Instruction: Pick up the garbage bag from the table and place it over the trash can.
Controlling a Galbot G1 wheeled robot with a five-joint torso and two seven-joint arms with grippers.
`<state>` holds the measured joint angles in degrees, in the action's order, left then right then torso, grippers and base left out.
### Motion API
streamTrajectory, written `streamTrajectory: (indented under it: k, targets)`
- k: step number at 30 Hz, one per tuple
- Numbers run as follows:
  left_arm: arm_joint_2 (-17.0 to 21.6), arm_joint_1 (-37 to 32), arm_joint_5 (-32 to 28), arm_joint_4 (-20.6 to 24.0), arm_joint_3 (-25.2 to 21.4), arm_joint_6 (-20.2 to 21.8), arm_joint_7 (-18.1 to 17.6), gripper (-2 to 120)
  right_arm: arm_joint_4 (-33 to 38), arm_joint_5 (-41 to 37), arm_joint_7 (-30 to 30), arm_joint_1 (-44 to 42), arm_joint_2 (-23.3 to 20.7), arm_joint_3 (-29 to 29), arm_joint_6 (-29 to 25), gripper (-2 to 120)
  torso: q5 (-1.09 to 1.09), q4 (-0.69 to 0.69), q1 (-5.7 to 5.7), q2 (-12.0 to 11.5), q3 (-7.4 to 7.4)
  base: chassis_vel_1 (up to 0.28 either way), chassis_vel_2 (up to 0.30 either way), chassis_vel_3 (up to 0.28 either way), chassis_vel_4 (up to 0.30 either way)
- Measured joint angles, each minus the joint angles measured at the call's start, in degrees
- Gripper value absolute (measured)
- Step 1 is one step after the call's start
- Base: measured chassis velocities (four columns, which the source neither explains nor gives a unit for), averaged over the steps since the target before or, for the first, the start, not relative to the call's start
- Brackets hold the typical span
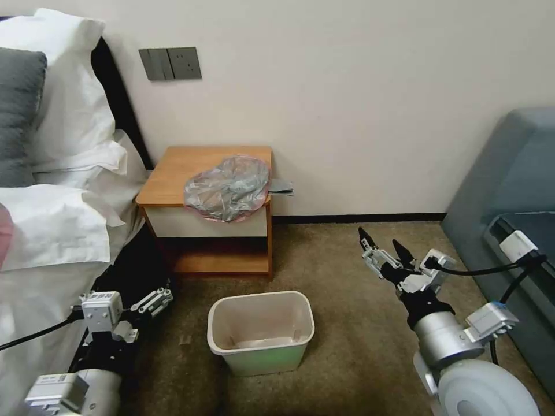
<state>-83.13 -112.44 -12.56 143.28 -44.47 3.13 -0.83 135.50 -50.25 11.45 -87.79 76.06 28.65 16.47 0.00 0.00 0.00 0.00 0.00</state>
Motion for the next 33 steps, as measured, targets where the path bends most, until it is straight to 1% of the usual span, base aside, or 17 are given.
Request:
streamTrajectory:
  k: [1, 2, 4, 5, 9, 10, 13, 16, 20, 23, 26, 28, 29, 30, 31, 32, 33]
  targets:
    - [0.08, -0.05, -0.11, 0.00, -0.05, 0.00, -0.01, 100, -0.94, -1.86, 0.29, 1.32, -0.34, -0.40, 0.17, 100, 0.01, 0.00, 0.00, 0.00, 0.00, 0.000, 0.000, 0.000, 0.000]
    - [0.08, -0.05, -0.11, 0.00, -0.05, 0.00, -0.01, 100, -0.94, -1.86, 0.29, 1.32, -0.34, -0.40, 0.17, 100, 0.01, 0.00, 0.00, 0.00, 0.00, 0.000, 0.000, 0.000, 0.000]
    - [0.13, -0.19, -0.17, -0.01, -0.06, -0.01, -0.03, 100, -2.89, -5.61, 0.89, 4.04, -1.03, -1.20, 0.52, 100, 0.00, 0.00, 0.00, 0.00, 0.00, 0.000, 0.000, 0.000, 0.000]
    - [0.13, -0.19, -0.17, -0.01, -0.06, -0.01, -0.03, 100, -2.89, -5.61, 0.89, 4.04, -1.03, -1.20, 0.52, 100, 0.00, 0.00, 0.00, 0.00, 0.00, 0.000, 0.000, 0.000, 0.000]
    - [0.02, -0.31, -0.16, -0.03, 0.03, -0.07, -0.03, 100, -6.66, -12.95, 2.07, 9.36, -2.32, -2.67, 1.19, 100, 0.00, 0.00, 0.00, 0.00, 0.00, 0.000, 0.000, 0.000, 0.000]
    - [0.02, -0.31, -0.16, -0.03, 0.03, -0.07, -0.03, 100, -6.66, -12.95, 2.07, 9.36, -2.32, -2.67, 1.19, 100, 0.00, 0.00, 0.00, 0.00, 0.00, 0.000, 0.000, 0.000, 0.000]
    - [-0.06, -0.64, -0.14, -0.03, 0.01, -0.15, -0.02, 100, -9.13, -17.77, 2.80, 12.87, -3.21, -3.65, 1.63, 100, 0.00, 0.01, 0.00, 0.00, 0.00, 0.000, 0.000, 0.000, 0.000]
    - [-0.06, -1.15, -0.18, -0.03, -0.07, -0.37, -0.01, 100, -9.49, -18.48, 2.93, 13.32, -3.33, -3.81, 1.70, 100, 0.00, 0.00, 0.00, 0.00, 0.00, 0.000, 0.000, 0.000, 0.000]
    - [0.27, -1.71, -1.24, -0.03, -0.23, -1.89, 0.33, 100, -9.67, -18.87, 3.00, 13.54, -3.34, -3.91, 1.72, 100, 0.00, -0.01, 0.00, 0.00, 0.00, 0.000, 0.000, 0.000, 0.000]
    - [0.49, -1.76, -2.35, -0.03, -0.33, -3.13, 1.07, 100, -11.01, -21.05, 3.61, 15.03, -2.75, -4.46, 1.77, 100, -0.01, -0.02, 0.00, 0.00, 0.00, 0.000, 0.000, 0.000, 0.000]
    - [0.41, -2.08, -2.98, -0.03, -0.34, -4.02, 2.27, 100, -16.15, -29.55, 6.10, 20.89, 0.34, -6.83, 2.01, 100, 0.00, 0.03, 0.00, 0.00, 0.00, 0.000, 0.000, 0.000, 0.000]
    - [0.31, -2.28, -2.83, -0.03, -0.39, -4.03, 2.32, 100, -16.98, -30.97, 6.50, 21.83, 0.85, -7.22, 2.06, 100, 0.00, 0.03, 0.00, 0.00, 0.00, 0.000, 0.000, 0.000, 0.000]
    - [0.22, -2.46, -2.68, -0.04, -0.48, -4.03, 2.31, 100, -17.62, -31.32, 6.50, 22.30, 1.11, -7.52, 2.14, 100, -0.05, -0.02, 0.00, 0.00, 0.00, 0.000, 0.000, 0.000, 0.000]
    - [0.16, -2.56, -2.56, -0.04, -0.54, -4.03, 2.32, 100, -19.60, -31.72, 6.28, 23.85, 1.88, -8.41, 2.32, 100, -0.02, -0.02, 0.00, 0.00, 0.00, 0.000, 0.000, 0.000, 0.000]
    - [0.07, -2.70, -2.48, -0.04, -0.64, -4.04, 2.32, 100, -20.71, -32.22, 6.10, 24.93, 2.28, -8.97, 2.45, 100, 0.04, 0.02, 0.00, 0.00, 0.00, 0.000, 0.000, 0.000, 0.000]
    - [0.07, -2.70, -2.48, -0.04, -0.64, -4.04, 2.32, 100, -20.71, -32.22, 6.10, 24.93, 2.28, -8.97, 2.45, 100, 0.04, 0.02, 0.00, 0.00, 0.00, 0.000, 0.000, 0.000, 0.000]
    - [0.01, -2.80, -2.42, -0.04, -0.75, -4.05, 2.31, 100, -21.64, -32.95, 6.00, 25.85, 2.58, -9.38, 2.46, 100, -0.02, 0.01, 0.00, 0.00, 0.00, 0.000, 0.000, 0.000, 0.000]
